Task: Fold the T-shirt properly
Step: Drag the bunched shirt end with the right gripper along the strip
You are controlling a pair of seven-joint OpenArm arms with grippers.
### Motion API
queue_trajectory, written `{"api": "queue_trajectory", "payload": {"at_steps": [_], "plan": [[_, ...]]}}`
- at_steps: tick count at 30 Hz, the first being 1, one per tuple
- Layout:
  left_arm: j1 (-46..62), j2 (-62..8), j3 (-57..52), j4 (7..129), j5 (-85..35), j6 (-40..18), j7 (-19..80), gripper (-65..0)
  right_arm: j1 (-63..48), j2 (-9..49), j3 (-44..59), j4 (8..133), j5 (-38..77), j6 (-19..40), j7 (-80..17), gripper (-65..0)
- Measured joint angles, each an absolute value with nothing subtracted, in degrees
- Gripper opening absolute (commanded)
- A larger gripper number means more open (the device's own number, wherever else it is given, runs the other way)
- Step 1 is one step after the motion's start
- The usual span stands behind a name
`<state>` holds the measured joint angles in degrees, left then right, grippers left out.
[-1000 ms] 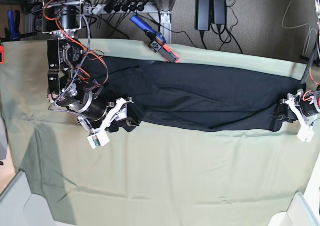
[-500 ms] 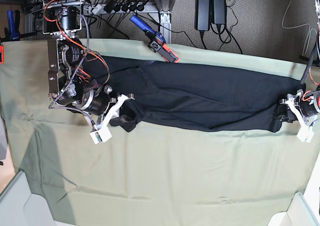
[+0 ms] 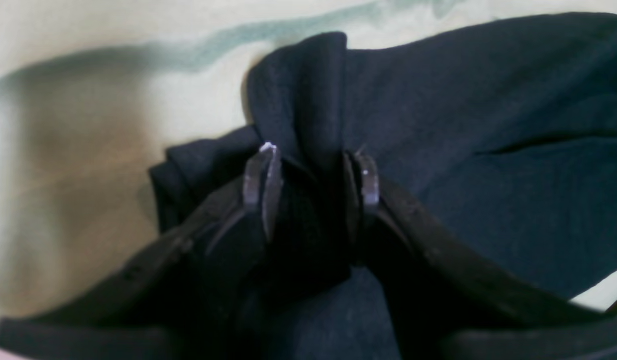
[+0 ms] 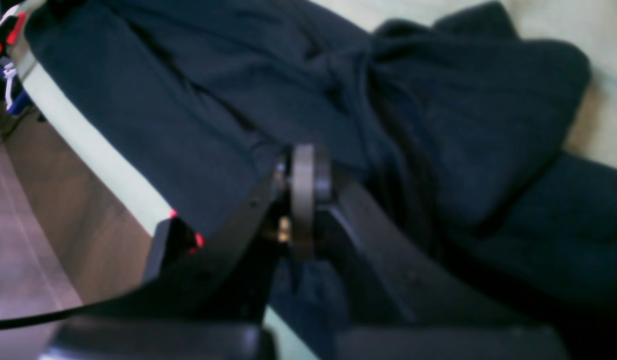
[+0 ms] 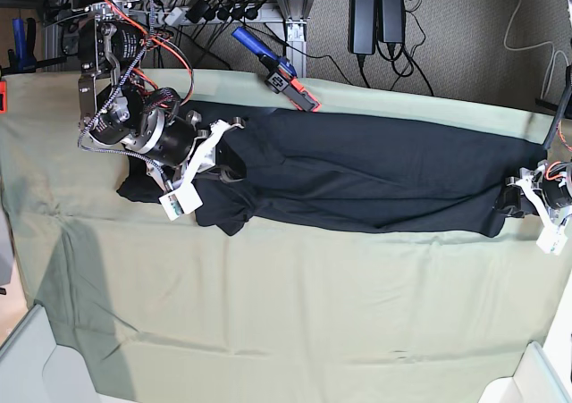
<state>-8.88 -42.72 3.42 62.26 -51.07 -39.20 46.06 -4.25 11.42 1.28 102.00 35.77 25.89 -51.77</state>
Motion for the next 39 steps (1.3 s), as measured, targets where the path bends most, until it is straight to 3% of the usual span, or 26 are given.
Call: {"api": "queue_trajectory", "payload": {"at_steps": [3, 6, 7, 9, 21, 23, 26, 27, 39], "plan": [[-8.88, -42.72, 3.42, 62.26, -51.48, -39.20, 46.06, -40.9, -3.90, 11.38, 1.28, 102.10, 34.83, 25.89, -46.41, -65.0], [-8.88, -42.70, 3.42, 62.26, -51.44, -39.20, 46.06, -40.9, -3.49, 11.25, 1.26, 102.10, 29.76, 25.89, -44.64, -34.6], [-8.88, -42.70, 3.42, 62.26, -51.51, -39.20, 46.06, -40.9, -3.14, 11.22, 1.26, 102.00, 27.64, 25.89, -44.62, -27.5], [-8.88, -42.70, 3.42, 62.26, -51.46, -39.20, 46.06, -40.9, -1.83, 11.27, 1.26, 101.71, 25.17, 25.89, -44.60, -24.7], [-8.88, -42.52, 3.42, 62.26, -51.53, -39.20, 46.06, -40.9, 5.28, 11.25, -6.50, 92.36, 12.97, 25.89, -42.24, -26.0], [-8.88, -42.52, 3.42, 62.26, -51.44, -39.20, 46.06, -40.9, 5.28, 11.27, -7.31, 92.33, 12.69, 25.89, -41.78, -34.9], [-8.88, -42.52, 3.42, 62.26, -51.46, -39.20, 46.06, -40.9, 5.28, 11.25, -7.55, 92.33, 12.71, 25.89, -41.67, -60.1], [-8.88, -42.52, 3.42, 62.26, -51.46, -39.20, 46.06, -40.9, 5.28, 11.27, -7.55, 92.33, 12.69, 25.87, -41.60, -65.0], [-8.88, -42.52, 3.42, 62.26, -51.46, -39.20, 46.06, -40.9, 5.23, 11.27, -7.53, 92.79, 15.97, 25.89, -44.34, -65.0]]}}
